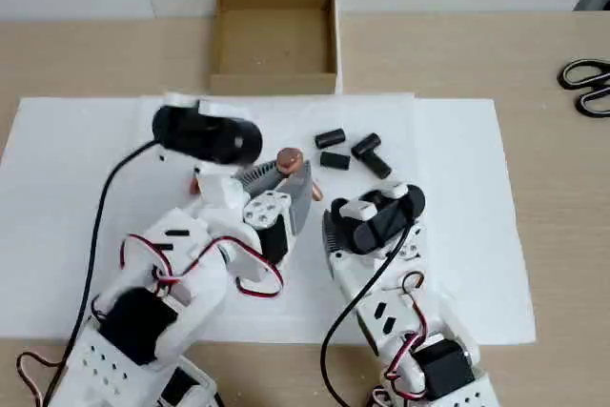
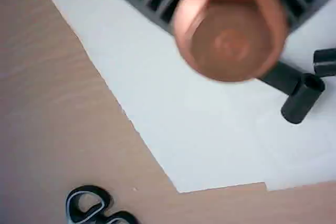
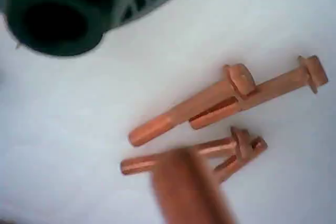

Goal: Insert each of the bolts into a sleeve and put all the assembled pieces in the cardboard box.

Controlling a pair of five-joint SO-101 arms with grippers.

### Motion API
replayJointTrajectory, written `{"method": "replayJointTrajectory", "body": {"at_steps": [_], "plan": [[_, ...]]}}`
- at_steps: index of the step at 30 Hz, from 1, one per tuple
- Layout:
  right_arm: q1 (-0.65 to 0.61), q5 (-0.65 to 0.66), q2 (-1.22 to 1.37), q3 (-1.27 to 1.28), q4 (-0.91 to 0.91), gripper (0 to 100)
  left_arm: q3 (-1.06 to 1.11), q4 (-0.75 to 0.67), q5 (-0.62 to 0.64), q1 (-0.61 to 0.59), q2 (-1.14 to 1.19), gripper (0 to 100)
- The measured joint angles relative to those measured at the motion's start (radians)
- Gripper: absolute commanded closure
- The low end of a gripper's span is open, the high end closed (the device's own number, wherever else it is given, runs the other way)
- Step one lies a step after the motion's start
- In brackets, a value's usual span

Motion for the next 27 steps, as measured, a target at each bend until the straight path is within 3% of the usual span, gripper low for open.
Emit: {"method": "replayJointTrajectory", "body": {"at_steps": [8,13,27], "plan": [[0.000,0.000,0.000,0.000,0.000,99.5,-0.385,0.279,-0.055,0.000,0.321,100],[-0.038,0.000,0.000,0.000,0.000,99.5,-0.445,0.285,-0.057,0.000,0.465,100],[-0.044,0.000,0.000,0.000,0.000,99.5,-0.446,0.282,-0.040,0.044,0.483,100]]}}
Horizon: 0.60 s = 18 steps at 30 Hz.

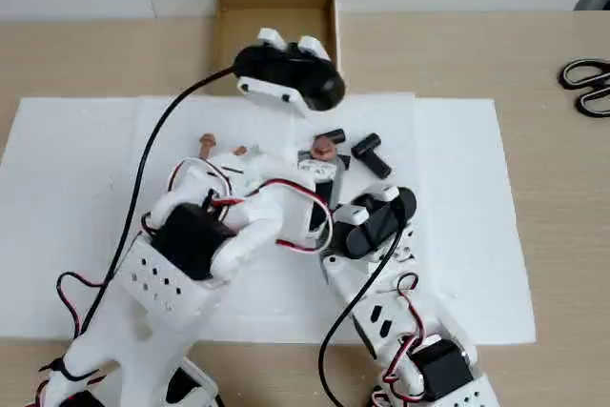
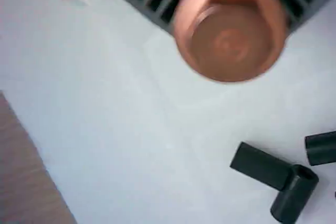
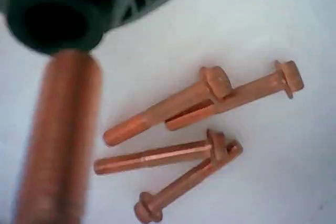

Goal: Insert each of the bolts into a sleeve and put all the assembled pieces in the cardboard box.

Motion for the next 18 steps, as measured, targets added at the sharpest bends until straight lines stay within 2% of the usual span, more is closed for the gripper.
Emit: {"method": "replayJointTrajectory", "body": {"at_steps": [18], "plan": [[0.003,-0.003,0.002,0.002,0.000,99.5,0.135,-0.149,0.014,0.002,0.000,100]]}}
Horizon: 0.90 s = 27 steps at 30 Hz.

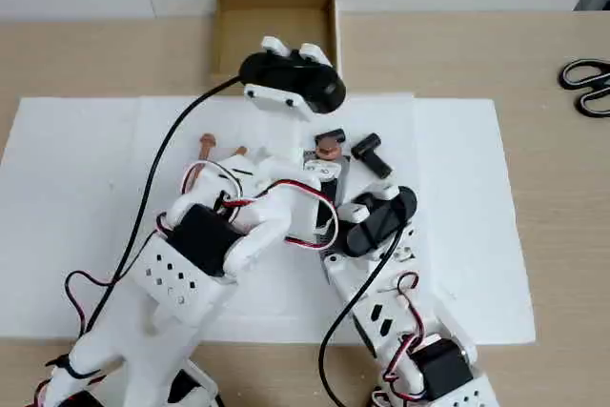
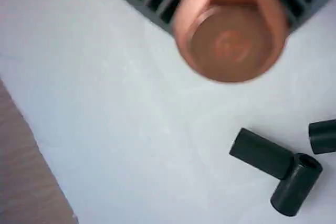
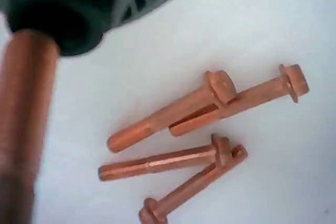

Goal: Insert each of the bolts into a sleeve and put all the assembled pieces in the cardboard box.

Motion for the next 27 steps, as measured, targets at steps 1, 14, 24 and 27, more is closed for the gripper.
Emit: {"method": "replayJointTrajectory", "body": {"at_steps": [1,14,24,27], "plan": [[0.000,0.000,0.000,0.000,0.000,99.5,0.000,0.000,0.000,0.000,0.000,100],[-0.005,0.000,0.002,0.005,0.002,99.5,-0.005,0.089,0.000,-0.002,-0.009,100],[-0.005,0.000,0.000,0.002,0.000,99.5,0.023,0.124,0.000,0.002,-0.107,100],[-0.005,0.000,0.000,0.003,0.002,99.5,0.055,0.115,0.000,0.000,-0.117,100]]}}
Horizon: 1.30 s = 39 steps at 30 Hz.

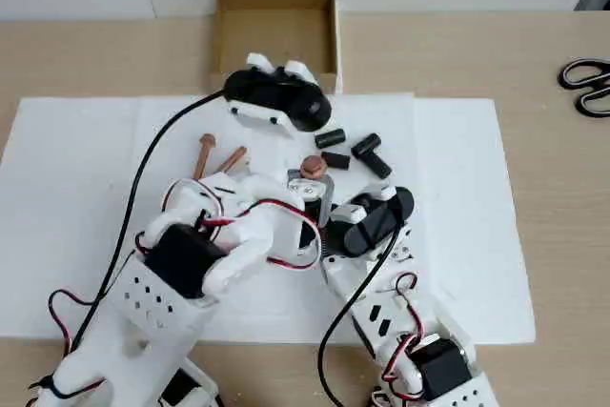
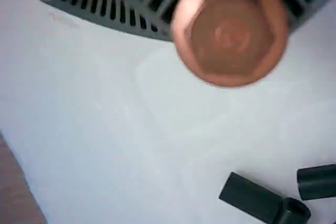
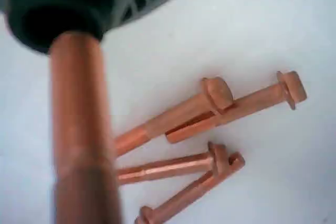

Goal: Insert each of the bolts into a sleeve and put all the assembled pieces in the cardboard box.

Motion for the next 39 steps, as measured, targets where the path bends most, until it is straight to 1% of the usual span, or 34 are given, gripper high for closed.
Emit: {"method": "replayJointTrajectory", "body": {"at_steps": [5,11,15,24,29,34,37,39], "plan": [[0.002,0.000,0.002,0.002,0.000,99.5,0.058,-0.066,-0.005,-0.002,-0.011,100],[0.005,0.000,0.002,0.002,0.000,99.5,0.075,-0.135,-0.005,-0.002,-0.011,100],[0.005,0.000,0.002,0.000,0.000,99.5,0.077,-0.143,0.000,-0.002,-0.011,100],[0.000,0.000,-0.002,-0.003,-0.005,99.5,0.078,-0.052,0.000,0.017,-0.009,100],[0.000,0.000,-0.003,-0.003,-0.008,99.5,0.029,0.021,-0.002,0.017,-0.011,100],[0.002,0.000,-0.003,-0.003,-0.008,99.5,0.018,0.043,-0.003,0.025,-0.011,100],[0.002,0.000,-0.003,-0.003,-0.008,99.5,0.002,0.043,0.000,0.014,-0.011,100],[0.002,0.000,-0.003,-0.003,-0.008,99.5,-0.028,0.043,-0.005,-0.029,-0.011,100]]}}
